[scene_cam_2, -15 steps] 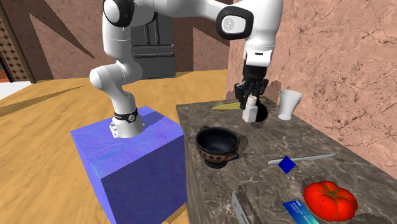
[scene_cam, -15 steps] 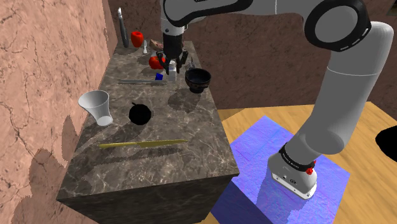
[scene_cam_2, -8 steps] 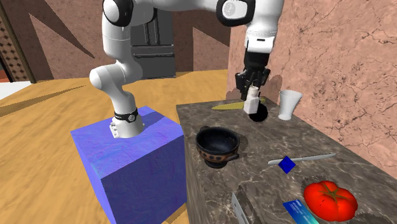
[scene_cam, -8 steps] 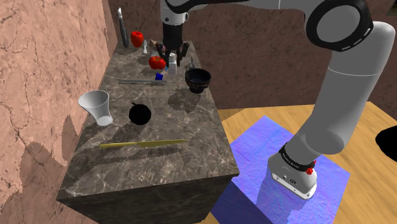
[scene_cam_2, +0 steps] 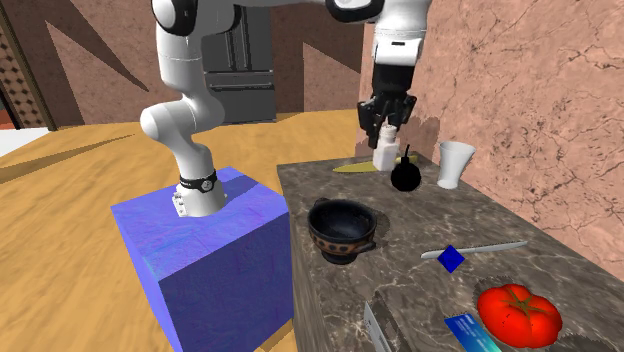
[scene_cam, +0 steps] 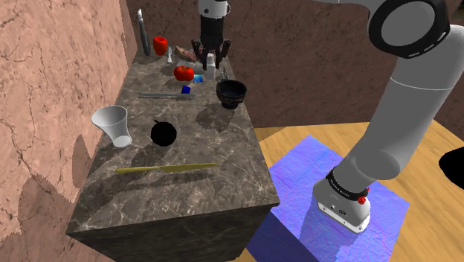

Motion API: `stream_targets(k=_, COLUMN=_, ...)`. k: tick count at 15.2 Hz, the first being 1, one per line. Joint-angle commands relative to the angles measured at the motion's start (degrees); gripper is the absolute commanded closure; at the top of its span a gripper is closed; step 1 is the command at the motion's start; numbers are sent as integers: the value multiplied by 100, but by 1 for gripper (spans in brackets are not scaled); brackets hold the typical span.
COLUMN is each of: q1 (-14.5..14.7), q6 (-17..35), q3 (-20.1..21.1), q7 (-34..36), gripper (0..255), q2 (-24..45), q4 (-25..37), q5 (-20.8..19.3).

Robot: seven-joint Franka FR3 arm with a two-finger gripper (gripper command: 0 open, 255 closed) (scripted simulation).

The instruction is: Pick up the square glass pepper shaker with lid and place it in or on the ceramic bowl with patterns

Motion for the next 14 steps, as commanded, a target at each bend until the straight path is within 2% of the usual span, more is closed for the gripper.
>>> stream_targets(k=1, q1=-193, q6=35, q3=-93, q7=-289, gripper=255, q2=-216, q4=-259, q5=57)
stream_targets(k=8, q1=-733, q6=5, q3=-446, q7=-1181, gripper=255, q2=-774, q4=-828, q5=165)
stream_targets(k=14, q1=-732, q6=462, q3=-449, q7=-1203, gripper=255, q2=-757, q4=-1269, q5=166)
